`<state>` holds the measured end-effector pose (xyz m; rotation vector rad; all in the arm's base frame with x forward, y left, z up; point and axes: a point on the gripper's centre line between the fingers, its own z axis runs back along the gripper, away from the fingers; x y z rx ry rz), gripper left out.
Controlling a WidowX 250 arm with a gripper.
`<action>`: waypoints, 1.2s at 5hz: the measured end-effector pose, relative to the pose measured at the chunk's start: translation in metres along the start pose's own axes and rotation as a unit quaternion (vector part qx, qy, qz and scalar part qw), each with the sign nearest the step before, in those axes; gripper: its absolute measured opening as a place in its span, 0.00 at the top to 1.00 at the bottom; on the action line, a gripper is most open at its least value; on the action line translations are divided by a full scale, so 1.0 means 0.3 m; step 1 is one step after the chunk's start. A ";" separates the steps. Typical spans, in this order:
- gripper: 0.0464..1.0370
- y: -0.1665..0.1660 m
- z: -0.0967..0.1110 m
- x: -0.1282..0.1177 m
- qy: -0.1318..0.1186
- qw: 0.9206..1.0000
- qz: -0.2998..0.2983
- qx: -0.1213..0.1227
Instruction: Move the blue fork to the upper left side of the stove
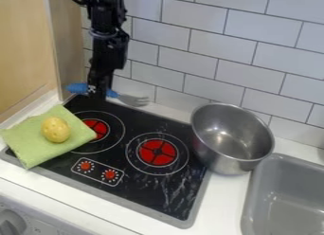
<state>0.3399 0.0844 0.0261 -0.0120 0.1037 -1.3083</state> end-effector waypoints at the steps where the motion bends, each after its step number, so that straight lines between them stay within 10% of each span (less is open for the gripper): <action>1: 0.69 0.017 -0.017 -0.006 -0.010 0.999 -0.033 -0.003; 4: 0.69 0.032 -0.076 0.008 -0.035 0.997 -0.062 -0.015; 5: 0.62 0.033 -0.081 0.004 -0.032 0.997 -0.064 -0.023; 6: 0.32 0.042 -0.079 -0.006 -0.019 0.998 -0.049 -0.035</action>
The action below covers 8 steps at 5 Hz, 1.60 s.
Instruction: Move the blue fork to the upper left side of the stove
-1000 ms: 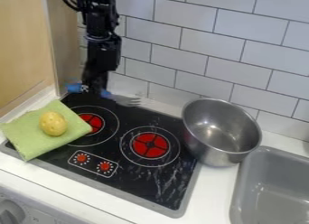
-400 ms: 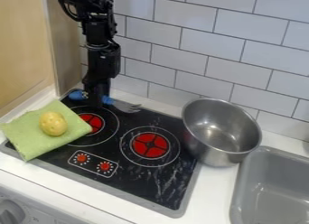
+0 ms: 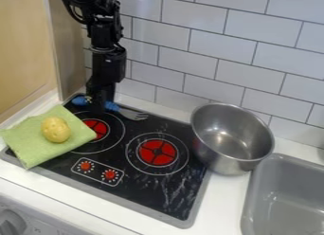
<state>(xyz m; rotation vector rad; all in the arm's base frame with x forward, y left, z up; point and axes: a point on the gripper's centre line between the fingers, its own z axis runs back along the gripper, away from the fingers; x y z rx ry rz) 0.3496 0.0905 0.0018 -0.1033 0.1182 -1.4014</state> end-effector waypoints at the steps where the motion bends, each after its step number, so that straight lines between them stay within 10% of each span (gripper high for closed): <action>1: 0.07 -0.002 0.001 -0.006 0.005 1.000 0.007 -0.003; 8: 0.04 -0.063 0.212 0.010 0.013 0.996 -0.003 0.084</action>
